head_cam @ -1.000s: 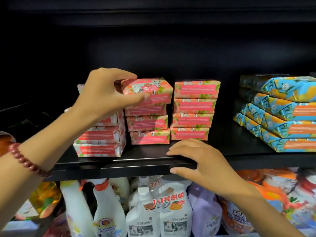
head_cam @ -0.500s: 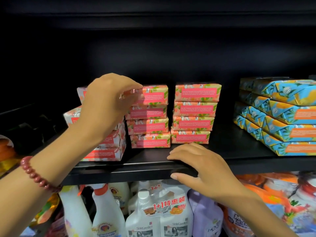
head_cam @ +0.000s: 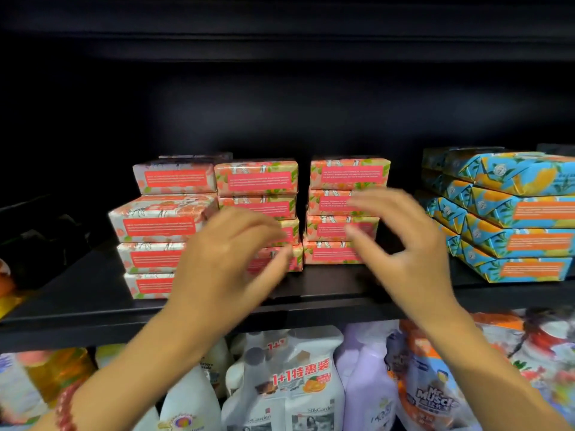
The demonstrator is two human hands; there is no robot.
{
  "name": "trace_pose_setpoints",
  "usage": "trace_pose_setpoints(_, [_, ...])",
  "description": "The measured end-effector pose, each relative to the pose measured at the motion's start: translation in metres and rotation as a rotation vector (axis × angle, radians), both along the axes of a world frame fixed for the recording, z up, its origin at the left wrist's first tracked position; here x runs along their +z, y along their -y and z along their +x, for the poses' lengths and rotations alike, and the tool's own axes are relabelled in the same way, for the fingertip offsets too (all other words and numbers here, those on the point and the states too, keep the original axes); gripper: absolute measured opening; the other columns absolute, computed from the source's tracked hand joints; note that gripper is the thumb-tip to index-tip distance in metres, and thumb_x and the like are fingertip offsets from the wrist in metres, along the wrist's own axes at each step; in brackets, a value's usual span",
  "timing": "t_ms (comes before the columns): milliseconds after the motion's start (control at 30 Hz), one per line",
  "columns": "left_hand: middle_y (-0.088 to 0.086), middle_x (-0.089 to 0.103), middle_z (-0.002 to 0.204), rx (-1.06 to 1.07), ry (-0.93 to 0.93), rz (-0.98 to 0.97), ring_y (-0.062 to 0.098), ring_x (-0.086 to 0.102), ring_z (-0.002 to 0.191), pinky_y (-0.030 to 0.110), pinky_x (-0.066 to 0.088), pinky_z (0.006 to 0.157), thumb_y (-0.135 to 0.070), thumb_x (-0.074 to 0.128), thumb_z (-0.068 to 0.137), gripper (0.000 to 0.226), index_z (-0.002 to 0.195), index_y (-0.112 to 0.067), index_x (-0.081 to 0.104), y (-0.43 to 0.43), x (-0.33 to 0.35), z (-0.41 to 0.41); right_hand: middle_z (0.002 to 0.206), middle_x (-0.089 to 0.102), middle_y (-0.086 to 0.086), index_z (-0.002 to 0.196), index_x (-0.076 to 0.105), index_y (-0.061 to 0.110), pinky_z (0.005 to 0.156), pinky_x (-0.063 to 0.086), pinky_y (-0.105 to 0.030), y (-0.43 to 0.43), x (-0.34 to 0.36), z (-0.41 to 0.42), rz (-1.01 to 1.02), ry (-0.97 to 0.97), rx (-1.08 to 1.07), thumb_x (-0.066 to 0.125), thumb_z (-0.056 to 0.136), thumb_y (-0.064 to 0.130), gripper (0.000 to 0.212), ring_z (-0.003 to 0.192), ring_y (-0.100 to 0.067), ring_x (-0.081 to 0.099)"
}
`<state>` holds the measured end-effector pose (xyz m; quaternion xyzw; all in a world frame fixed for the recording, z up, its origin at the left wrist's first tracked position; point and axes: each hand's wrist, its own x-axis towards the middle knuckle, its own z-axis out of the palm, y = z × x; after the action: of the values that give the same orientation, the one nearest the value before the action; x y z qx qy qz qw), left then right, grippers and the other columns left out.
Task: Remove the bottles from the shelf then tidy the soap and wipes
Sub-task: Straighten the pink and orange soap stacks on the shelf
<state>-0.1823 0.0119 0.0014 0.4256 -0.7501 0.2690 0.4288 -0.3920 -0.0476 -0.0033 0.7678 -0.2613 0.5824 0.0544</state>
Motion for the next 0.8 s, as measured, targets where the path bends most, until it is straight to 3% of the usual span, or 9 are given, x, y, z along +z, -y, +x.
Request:
trace_pose_setpoints(100, [-0.007,0.070,0.084,-0.065,-0.077,0.176,0.012,0.063,0.082,0.032,0.050,0.072,-0.034,0.059,0.085,0.025,0.084,-0.014,0.074,0.004,-0.028,-0.008,0.127,0.051,0.001,0.125,0.056,0.010,0.106,0.023,-0.013,0.021,0.026,-0.005,-0.007,-0.053,-0.203,0.068,0.081,0.027,0.049,0.123,-0.012,0.040])
trace_pose_setpoints(200, [-0.011,0.068,0.076,-0.004,-0.048,0.268,0.010,0.060,0.074,0.031,0.052,0.062,-0.039,0.052,0.087,0.031,0.076,-0.019,0.073,0.010,-0.045,-0.008,0.137,0.044,-0.005,0.135,0.044,0.012,0.107,0.022,-0.024,0.043,0.035,-0.008,0.133,-0.233,-0.311,0.072,0.080,0.030,0.065,0.130,-0.018,0.033])
trace_pose_setpoints(333, [-0.012,0.066,0.070,0.007,-0.046,0.324,0.009,0.060,0.067,0.030,0.052,0.055,-0.041,0.047,0.088,0.036,0.071,-0.021,0.071,0.010,-0.046,-0.007,0.124,0.049,-0.005,0.124,0.048,0.012,0.096,0.032,-0.024,0.049,0.035,-0.007,0.116,-0.230,-0.291,0.075,0.076,0.027,0.057,0.119,-0.016,0.039])
trace_pose_setpoints(433, [-0.012,0.066,0.069,0.009,-0.044,0.316,0.009,0.060,0.066,0.031,0.053,0.054,-0.043,0.046,0.088,0.038,0.072,-0.021,0.072,0.011,-0.047,-0.007,0.115,0.053,-0.008,0.112,0.053,0.007,0.087,0.034,-0.021,0.043,0.030,-0.003,-0.001,-0.145,-0.339,0.074,0.077,0.020,0.044,0.110,-0.016,0.041])
trace_pose_setpoints(533, [-0.014,0.068,0.071,0.005,-0.094,0.313,0.006,0.062,0.068,0.030,0.053,0.056,-0.050,0.049,0.085,0.038,0.074,-0.023,0.074,0.009,-0.046,-0.007,0.109,0.058,-0.014,0.106,0.057,0.001,0.088,0.033,-0.015,0.032,0.022,-0.007,-0.180,-0.081,-0.335,0.065,0.079,0.016,0.033,0.106,-0.020,0.046])
trace_pose_setpoints(667, [-0.023,0.070,0.075,-0.179,-0.548,0.404,-0.005,0.065,0.075,0.012,0.049,0.065,-0.054,0.064,0.081,0.021,0.078,-0.036,0.072,0.000,-0.029,-0.017,0.106,0.060,-0.019,0.105,0.057,-0.001,0.097,0.037,-0.021,0.011,0.004,-0.014,-0.376,-0.063,-0.235,0.068,0.077,0.004,0.031,0.104,-0.027,0.052])
trace_pose_setpoints(800, [0.004,0.075,0.077,-0.535,-1.066,0.688,0.015,0.072,0.074,0.020,0.057,0.065,-0.053,0.058,0.067,0.035,0.070,-0.022,0.075,-0.006,0.000,-0.030,0.108,0.051,-0.013,0.104,0.053,0.002,0.101,0.038,-0.029,-0.006,-0.014,-0.008,-0.522,-0.104,-0.120,0.065,0.078,0.000,0.028,0.103,-0.030,0.052])
